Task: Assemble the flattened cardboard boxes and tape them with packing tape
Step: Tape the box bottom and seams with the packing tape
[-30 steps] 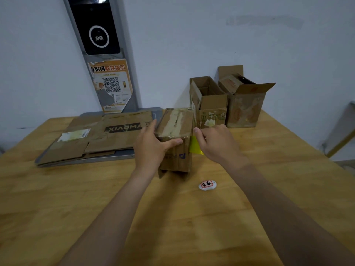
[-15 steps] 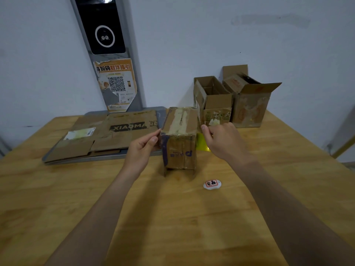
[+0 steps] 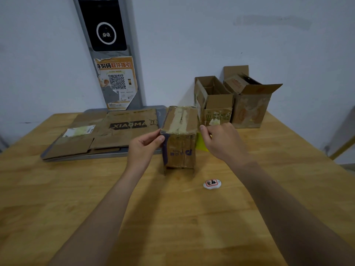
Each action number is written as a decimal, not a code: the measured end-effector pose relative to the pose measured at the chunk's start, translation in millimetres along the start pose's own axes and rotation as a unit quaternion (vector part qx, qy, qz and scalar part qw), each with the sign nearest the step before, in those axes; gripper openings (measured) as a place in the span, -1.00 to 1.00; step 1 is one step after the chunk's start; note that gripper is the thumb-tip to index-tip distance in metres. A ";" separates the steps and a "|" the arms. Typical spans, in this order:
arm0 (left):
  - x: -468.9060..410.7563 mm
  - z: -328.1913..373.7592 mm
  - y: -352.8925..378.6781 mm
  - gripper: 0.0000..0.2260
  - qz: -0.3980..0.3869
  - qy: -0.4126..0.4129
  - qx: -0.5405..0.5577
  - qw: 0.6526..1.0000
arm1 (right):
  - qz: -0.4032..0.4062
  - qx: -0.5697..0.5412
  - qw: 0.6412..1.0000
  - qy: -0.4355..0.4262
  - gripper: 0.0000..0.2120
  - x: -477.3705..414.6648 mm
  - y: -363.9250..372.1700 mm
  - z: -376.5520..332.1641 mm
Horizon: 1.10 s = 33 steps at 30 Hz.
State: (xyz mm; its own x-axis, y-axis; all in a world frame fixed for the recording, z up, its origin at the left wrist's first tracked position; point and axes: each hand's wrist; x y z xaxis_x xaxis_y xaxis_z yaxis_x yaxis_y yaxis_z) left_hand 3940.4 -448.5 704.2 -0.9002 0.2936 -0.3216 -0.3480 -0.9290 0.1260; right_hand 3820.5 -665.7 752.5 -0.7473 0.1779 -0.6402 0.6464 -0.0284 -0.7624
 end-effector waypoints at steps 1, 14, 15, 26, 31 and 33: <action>0.4 -1.0 1.8 -0.75 0.011 0.006 -0.009 1.000 | 0.005 -0.001 1.000 -0.004 -0.43 0.3 -0.5 -1.1; 4.1 21.2 14.7 -0.78 -0.069 0.139 -0.334 0.929 | -0.159 -0.159 0.974 -0.026 -0.62 5.2 8.9 -19.7; 3.1 21.3 15.1 -0.77 -0.073 0.126 -0.333 0.931 | -0.178 -0.188 0.966 -0.020 -0.65 7.2 9.5 -20.5; -6.2 13.7 17.7 -0.62 -0.092 0.140 -0.307 0.937 | -0.215 -0.300 0.929 -0.022 -0.77 22.1 11.0 -2.7; -5.3 8.1 29.3 -0.61 -0.046 0.199 -0.369 0.907 | -0.182 -0.240 0.952 -0.048 -0.76 22.1 5.5 0.4; -5.7 7.4 32.1 -0.63 -0.033 0.214 -0.380 0.899 | -0.167 -0.209 0.962 -0.046 -0.76 20.4 1.9 2.1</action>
State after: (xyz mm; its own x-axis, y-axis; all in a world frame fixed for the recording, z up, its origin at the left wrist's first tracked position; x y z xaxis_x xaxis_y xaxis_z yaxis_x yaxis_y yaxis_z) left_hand 3932.5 -478.3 717.1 -0.6445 0.3919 -0.6566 0.0287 -0.8456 -0.5330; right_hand 3806.1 -664.1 737.8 -0.9219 0.0210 -0.3868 0.3595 0.4178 -0.8344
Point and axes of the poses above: each hand's wrist, its own x-axis away from the middle knuckle, its own y-axis out of the palm, z = x × y, and after that the axes turned 8 degrees about x, right-handed
